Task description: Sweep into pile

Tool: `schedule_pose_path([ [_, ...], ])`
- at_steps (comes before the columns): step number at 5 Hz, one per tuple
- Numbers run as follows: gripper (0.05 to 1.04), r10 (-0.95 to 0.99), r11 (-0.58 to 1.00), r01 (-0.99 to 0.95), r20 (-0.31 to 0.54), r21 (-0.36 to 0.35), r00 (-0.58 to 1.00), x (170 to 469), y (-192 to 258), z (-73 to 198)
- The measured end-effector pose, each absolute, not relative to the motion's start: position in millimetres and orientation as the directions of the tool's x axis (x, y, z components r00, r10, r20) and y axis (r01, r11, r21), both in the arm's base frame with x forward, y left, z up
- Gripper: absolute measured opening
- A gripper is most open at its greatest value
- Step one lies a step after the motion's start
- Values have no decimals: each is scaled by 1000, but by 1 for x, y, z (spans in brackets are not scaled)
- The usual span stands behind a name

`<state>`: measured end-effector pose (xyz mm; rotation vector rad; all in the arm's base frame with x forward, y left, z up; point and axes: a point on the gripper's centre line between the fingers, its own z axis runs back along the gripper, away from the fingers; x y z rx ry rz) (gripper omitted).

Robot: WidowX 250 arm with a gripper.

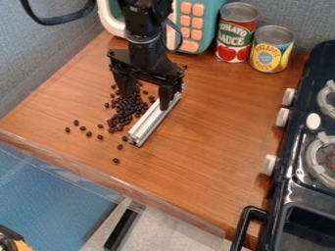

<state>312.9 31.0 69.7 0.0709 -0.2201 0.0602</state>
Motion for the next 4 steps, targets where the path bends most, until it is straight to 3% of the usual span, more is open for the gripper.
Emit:
schedule_pose_path([
  [4,1001,41,997,-51,165,59,985,312,25,45],
])
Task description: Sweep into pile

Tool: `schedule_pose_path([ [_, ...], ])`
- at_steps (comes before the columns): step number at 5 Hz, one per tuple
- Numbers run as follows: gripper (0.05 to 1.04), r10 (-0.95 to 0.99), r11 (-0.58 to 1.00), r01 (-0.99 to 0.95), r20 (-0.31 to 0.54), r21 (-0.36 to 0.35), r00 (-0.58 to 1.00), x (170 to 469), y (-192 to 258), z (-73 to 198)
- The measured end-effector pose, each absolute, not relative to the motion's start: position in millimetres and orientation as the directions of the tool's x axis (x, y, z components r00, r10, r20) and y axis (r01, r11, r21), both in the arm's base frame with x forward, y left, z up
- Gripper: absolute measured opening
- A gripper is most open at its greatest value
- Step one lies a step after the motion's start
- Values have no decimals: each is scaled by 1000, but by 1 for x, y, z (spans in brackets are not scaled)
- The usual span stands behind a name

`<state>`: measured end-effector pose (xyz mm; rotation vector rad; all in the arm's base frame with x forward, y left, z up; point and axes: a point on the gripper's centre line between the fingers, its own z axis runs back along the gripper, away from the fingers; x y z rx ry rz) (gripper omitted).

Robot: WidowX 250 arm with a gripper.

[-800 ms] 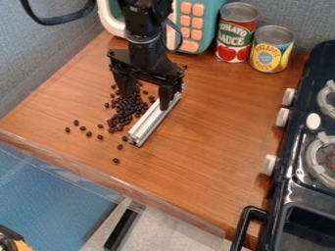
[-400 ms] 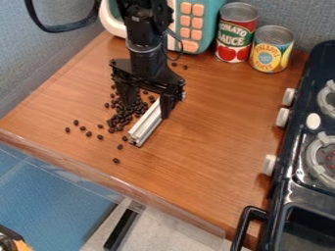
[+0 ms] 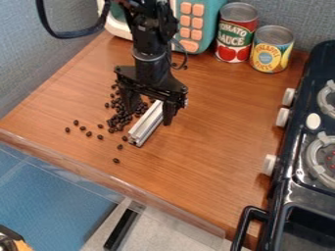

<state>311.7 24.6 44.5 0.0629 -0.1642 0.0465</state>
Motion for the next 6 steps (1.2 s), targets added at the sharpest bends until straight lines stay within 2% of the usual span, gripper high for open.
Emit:
schedule_pose_path([
  [3,1001,53,994,-69,166,89,985,324,30,26],
  [4,969,67,991,-82,144,104,987,323,34,19],
  [6,397,80,989,-97,146,113,986,324,35,18],
])
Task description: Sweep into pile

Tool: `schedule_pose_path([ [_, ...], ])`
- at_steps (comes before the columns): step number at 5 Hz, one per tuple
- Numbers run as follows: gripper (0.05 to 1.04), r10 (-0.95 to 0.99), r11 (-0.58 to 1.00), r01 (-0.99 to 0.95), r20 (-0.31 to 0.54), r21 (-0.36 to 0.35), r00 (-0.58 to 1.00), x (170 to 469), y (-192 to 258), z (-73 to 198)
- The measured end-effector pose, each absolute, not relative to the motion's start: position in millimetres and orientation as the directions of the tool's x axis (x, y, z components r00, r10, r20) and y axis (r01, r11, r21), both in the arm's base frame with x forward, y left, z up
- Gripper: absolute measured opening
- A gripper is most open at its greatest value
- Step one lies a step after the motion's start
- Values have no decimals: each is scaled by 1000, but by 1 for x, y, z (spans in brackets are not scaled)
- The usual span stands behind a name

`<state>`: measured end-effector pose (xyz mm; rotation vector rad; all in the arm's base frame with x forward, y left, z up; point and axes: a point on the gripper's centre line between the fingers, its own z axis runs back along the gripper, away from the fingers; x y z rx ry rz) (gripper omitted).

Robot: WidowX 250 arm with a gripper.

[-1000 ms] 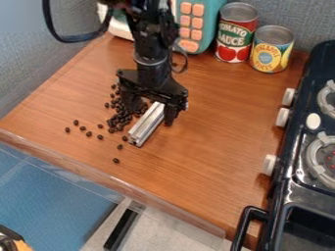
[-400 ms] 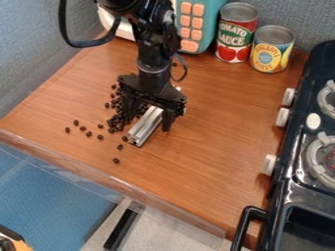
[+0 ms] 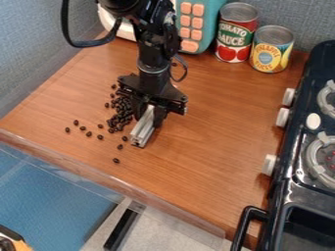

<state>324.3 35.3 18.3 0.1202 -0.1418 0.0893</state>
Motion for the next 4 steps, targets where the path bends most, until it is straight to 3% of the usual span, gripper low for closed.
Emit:
schedule_pose_path([
  [1,373,116,989,-126,119,79,986,320,28,18],
  [4,373,296,951,-277,151,-137,943,359,-33,85],
])
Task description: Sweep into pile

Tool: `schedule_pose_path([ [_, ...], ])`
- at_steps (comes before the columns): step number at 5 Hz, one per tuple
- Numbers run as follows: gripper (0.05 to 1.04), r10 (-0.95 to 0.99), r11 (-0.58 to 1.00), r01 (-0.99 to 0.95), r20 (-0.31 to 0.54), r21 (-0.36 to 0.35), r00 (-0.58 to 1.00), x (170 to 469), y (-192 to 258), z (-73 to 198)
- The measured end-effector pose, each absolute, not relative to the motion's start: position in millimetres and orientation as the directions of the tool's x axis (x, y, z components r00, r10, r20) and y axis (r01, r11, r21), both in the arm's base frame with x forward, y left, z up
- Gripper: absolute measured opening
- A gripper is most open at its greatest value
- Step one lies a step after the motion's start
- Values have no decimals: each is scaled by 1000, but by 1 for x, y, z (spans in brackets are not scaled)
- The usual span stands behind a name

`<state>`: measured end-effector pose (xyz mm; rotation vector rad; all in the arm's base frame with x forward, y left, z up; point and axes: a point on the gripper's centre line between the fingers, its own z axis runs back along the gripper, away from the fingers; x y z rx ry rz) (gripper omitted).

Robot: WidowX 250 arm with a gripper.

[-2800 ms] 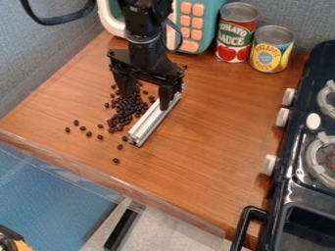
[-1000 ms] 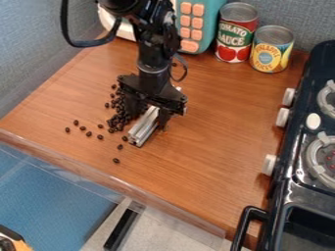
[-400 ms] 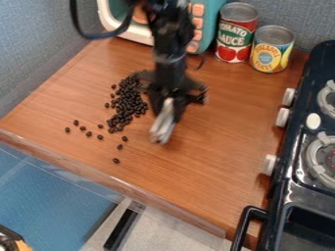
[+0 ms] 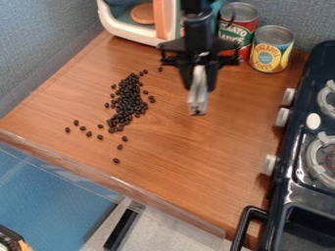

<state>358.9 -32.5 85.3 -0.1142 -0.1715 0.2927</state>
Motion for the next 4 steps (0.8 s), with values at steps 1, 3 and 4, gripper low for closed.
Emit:
schedule_pose_path([
  [1,373,431,899,-419,92,-124,898,372,-46,72],
  [3,373,590,807,-588,86,-50,803,394,-50,34],
  [4,373,607,794,-607,89,-37,790,401,-49,26],
])
